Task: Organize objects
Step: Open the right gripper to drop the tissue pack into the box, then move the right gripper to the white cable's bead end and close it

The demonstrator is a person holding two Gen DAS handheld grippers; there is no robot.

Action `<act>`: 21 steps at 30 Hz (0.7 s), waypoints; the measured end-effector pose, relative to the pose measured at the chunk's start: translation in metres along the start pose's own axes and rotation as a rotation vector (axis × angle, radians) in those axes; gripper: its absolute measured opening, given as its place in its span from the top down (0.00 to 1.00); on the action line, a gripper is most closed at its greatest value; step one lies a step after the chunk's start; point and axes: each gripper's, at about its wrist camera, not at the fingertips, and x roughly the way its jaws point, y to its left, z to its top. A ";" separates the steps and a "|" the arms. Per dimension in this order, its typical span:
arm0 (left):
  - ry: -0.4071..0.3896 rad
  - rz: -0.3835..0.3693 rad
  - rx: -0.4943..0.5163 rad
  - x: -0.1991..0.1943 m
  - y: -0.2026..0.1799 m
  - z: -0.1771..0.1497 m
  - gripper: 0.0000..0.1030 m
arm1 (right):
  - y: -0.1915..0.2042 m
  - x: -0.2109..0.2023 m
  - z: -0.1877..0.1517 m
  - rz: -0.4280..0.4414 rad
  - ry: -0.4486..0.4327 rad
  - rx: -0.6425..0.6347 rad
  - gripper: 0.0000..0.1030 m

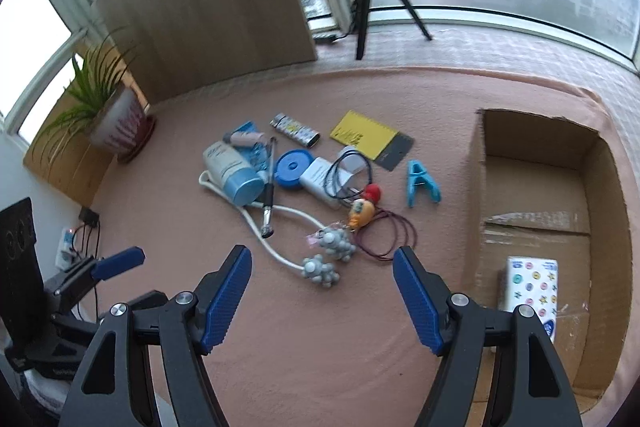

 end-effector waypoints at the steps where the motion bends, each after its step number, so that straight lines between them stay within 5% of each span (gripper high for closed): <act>1: 0.001 0.007 -0.012 -0.002 0.008 -0.003 0.15 | 0.011 0.009 0.000 -0.008 0.024 -0.045 0.32; 8: 0.003 0.020 -0.049 -0.014 0.034 -0.016 0.15 | 0.062 0.059 -0.007 -0.059 0.138 -0.259 0.38; 21: -0.010 0.035 -0.113 -0.030 0.065 -0.028 0.15 | 0.072 0.112 -0.004 -0.166 0.248 -0.334 0.44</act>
